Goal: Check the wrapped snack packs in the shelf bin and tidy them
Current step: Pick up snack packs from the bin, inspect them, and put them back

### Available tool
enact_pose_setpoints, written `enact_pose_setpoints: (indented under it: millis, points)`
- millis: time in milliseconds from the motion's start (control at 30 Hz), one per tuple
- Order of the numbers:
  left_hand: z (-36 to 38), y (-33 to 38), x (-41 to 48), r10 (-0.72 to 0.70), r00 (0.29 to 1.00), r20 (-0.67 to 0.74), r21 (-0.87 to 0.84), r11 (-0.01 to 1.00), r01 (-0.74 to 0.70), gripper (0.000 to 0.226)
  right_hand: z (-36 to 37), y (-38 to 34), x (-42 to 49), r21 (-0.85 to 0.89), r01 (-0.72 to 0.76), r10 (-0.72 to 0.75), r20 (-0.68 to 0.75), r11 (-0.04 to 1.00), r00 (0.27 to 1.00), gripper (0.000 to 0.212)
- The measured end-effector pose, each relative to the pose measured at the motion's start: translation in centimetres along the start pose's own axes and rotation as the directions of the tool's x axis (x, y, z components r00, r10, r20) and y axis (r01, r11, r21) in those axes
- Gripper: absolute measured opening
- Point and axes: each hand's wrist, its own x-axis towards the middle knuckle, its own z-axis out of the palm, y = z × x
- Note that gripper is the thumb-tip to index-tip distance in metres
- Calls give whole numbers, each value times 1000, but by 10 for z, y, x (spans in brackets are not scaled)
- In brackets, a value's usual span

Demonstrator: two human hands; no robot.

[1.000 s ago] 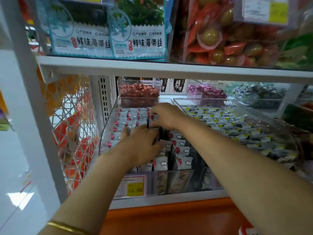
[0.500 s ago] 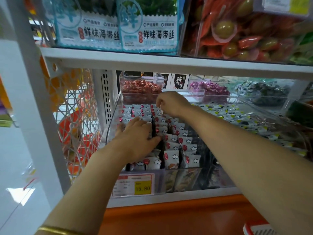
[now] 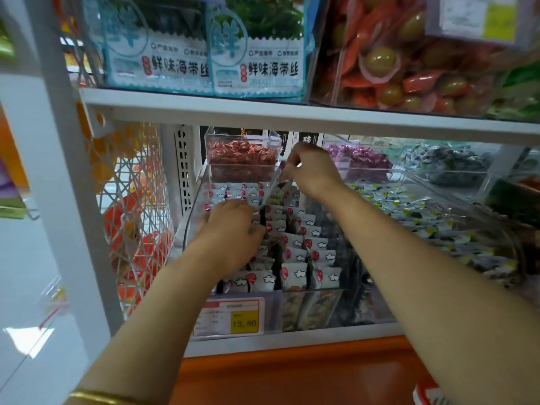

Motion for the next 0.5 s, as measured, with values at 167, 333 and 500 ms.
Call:
enact_pose_setpoints:
  millis: [167,333,500]
  points:
    - [-6,12,-10,-64,979,-192,-229,973,19,38,-31,3,-59,392,-52,199,-342,918,918,16]
    - [-7,31,-26,-77,986,-149,-485,875,-5,36,-48,9,-120,749,-182,416,-135,637,899,11]
    - [-6,40,-34,-92,992,-91,-668,744,8,13,-53,13,-144,914,-225,464,46,337,884,4]
